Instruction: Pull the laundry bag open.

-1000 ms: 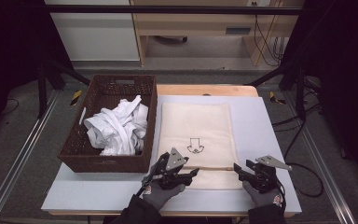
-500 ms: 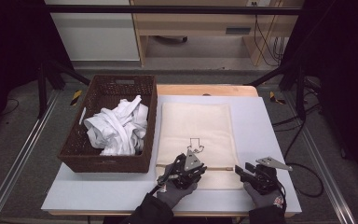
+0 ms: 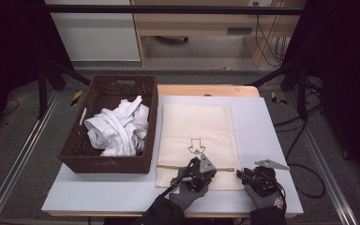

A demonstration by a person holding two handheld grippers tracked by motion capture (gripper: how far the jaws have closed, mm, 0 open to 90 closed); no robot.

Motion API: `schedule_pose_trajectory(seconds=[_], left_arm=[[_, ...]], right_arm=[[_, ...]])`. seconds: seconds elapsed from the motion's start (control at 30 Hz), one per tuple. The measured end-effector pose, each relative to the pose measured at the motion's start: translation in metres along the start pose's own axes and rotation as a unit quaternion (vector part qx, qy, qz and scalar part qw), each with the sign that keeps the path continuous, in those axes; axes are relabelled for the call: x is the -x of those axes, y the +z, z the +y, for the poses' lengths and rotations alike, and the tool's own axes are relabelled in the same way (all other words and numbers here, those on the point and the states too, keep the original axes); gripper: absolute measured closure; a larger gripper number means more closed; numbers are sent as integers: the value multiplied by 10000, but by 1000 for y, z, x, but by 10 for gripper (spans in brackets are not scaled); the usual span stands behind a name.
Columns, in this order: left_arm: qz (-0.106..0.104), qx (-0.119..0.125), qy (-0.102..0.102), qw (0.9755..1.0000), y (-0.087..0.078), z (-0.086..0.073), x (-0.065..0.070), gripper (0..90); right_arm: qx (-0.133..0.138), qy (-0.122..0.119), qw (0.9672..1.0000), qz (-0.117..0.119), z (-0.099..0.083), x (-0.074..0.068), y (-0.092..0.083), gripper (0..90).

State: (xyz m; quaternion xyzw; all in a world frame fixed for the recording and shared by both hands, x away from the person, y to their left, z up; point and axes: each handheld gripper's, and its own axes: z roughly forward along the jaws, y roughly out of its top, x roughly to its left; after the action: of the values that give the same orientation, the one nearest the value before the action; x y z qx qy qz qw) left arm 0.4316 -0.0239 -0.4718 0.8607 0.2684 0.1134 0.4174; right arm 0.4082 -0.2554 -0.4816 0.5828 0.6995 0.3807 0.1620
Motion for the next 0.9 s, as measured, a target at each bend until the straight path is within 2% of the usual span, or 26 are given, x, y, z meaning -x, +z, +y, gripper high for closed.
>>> schedule_pose_trajectory(seconds=[0.1, 0.17, 0.3, 0.4, 0.53, 0.67, 0.77, 0.8, 0.9], left_arm=[[-5, -70, -7, 10000, 6, 0, 4, 889], [1, -97, 23, 10000, 9, -1, 6, 889], [10, -159, -9, 9999, 13, -3, 7, 889], [28, -194, 13, 9998, 14, -4, 7, 889], [23, -176, -45, 9998, 14, -6, 7, 889], [9, -132, -45, 9999, 15, -7, 6, 889], [-19, -64, -117, 9999, 15, -9, 6, 889], [-21, -64, -119, 9999, 15, -9, 6, 889], [4, -55, -75, 10000, 15, -9, 6, 889]], right_arm=[[16, 47, 10000, 2, -2, 0, 0, 660], [30, 66, 10000, -55, -2, 1, 0, 712], [41, 176, 9998, 22, -3, 5, 0, 822], [46, 259, 9996, 105, -2, 8, -1, 848], [94, 177, 9998, 39, 0, 4, -4, 852], [193, 156, 9996, 98, 2, 3, -8, 849], [402, 125, 9988, 234, 4, 0, -14, 833], [521, 109, 9979, 363, 5, -1, -16, 818], [604, 41, 9967, 533, 6, -5, -16, 741]])
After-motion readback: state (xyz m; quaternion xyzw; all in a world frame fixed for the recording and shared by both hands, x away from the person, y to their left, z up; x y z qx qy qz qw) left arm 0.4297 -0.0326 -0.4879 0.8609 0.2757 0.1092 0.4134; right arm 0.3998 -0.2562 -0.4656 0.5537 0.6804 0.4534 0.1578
